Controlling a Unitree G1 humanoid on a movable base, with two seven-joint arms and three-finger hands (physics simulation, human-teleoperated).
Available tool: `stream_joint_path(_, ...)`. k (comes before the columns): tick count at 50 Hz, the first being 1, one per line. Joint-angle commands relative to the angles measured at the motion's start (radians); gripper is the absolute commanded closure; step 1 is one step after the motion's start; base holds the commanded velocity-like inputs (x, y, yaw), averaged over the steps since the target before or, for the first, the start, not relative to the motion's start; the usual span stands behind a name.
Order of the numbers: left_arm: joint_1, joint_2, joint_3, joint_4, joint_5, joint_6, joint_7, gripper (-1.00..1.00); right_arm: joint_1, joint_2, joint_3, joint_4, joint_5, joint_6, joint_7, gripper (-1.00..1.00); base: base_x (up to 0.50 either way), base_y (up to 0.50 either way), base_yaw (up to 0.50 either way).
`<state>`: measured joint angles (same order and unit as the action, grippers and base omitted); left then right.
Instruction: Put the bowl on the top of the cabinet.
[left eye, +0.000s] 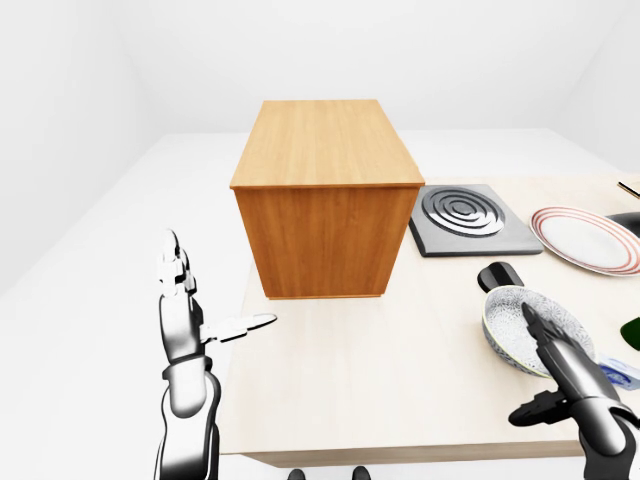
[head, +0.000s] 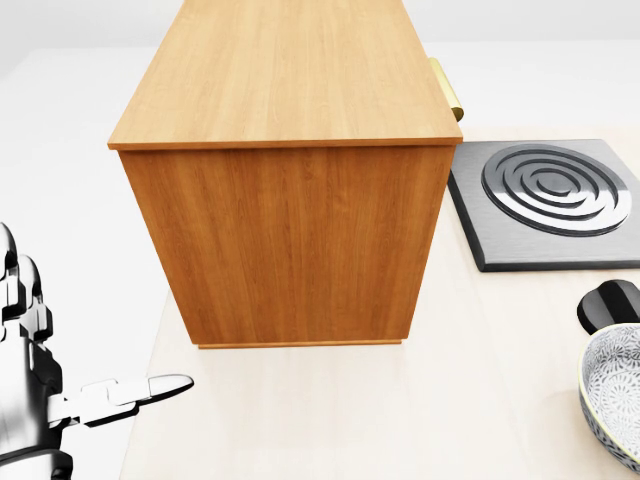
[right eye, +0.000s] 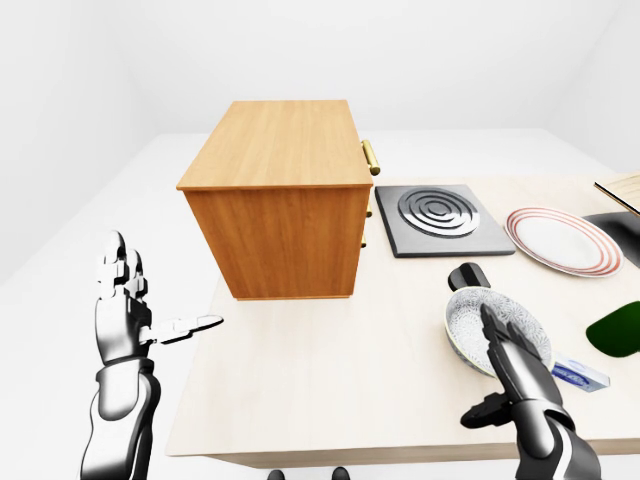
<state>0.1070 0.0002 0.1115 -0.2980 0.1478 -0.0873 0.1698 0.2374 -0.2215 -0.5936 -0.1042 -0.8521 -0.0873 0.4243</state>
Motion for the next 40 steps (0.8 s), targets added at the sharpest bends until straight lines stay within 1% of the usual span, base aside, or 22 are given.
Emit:
stream_joint_path(1, -0.002, 0.001, 0.000, -0.002, -0.003, 0.000, -0.002, -1.00, 0.016, 0.008, 0.028, 0.035, -0.032, 0.000, -0.038, -1.00, 0.00, 0.00, 0.00)
stream_joint_path(13, 0.003, -0.001, -0.002, -0.016, -0.003, 0.000, -0.005, -1.00, 0.029, 0.007, 0.039, 0.076, -0.051, 0.000, -0.065, -1.00, 0.00, 0.00, 0.00)
stream_joint_path(17, 0.001, -0.001, -0.001, -0.020, -0.003, 0.000, -0.005, -1.00, 0.029, 0.004, 0.040, 0.072, -0.046, 0.000, -0.055, -1.00, 0.00, 0.00, 0.00)
stream_joint_path(24, -0.001, 0.000, -0.001, -0.017, -0.003, 0.000, -0.004, -1.00, 0.036, 0.001, 0.055, 0.104, -0.065, 0.000, -0.082, -1.00, 0.00, 0.00, 0.00)
stream_joint_path(25, -0.001, 0.000, -0.001, -0.015, -0.003, 0.000, -0.004, -1.00, 0.041, 0.004, 0.055, 0.097, -0.059, 0.000, -0.071, -0.49, 0.00, 0.00, 0.00)
stream_joint_path(26, -0.001, 0.000, -0.001, -0.014, -0.003, 0.000, -0.004, -1.00, 0.042, 0.004, 0.055, 0.097, -0.059, 0.000, -0.071, 0.52, 0.00, 0.00, 0.00)
stream_joint_path(27, -0.001, 0.000, -0.002, -0.011, -0.003, 0.000, -0.004, -1.00, 0.043, 0.004, 0.055, 0.098, -0.056, 0.000, -0.071, 1.00, 0.00, 0.00, 0.00)
stream_joint_path(33, 0.000, 0.000, -0.003, -0.006, -0.004, 0.000, -0.005, -1.00, 0.047, 0.007, 0.052, 0.095, -0.055, 0.000, -0.069, 1.00, 0.00, 0.00, 0.00)
stream_joint_path(36, 0.000, 0.000, -0.003, -0.005, -0.004, 0.000, -0.006, -1.00, 0.048, 0.010, 0.045, 0.077, -0.043, 0.000, -0.049, 1.00, 0.00, 0.00, 0.00)
stream_joint_path(38, 0.000, 0.000, -0.003, -0.008, -0.005, 0.000, -0.006, -1.00, 0.031, -0.004, 0.041, 0.108, -0.053, 0.000, -0.065, 1.00, 0.00, 0.00, 0.00)
stream_joint_path(40, -0.001, 0.000, -0.003, -0.008, -0.006, 0.000, -0.007, -1.00, 0.018, -0.017, 0.032, 0.102, -0.041, 0.000, -0.055, 1.00, 0.00, 0.00, 0.00)
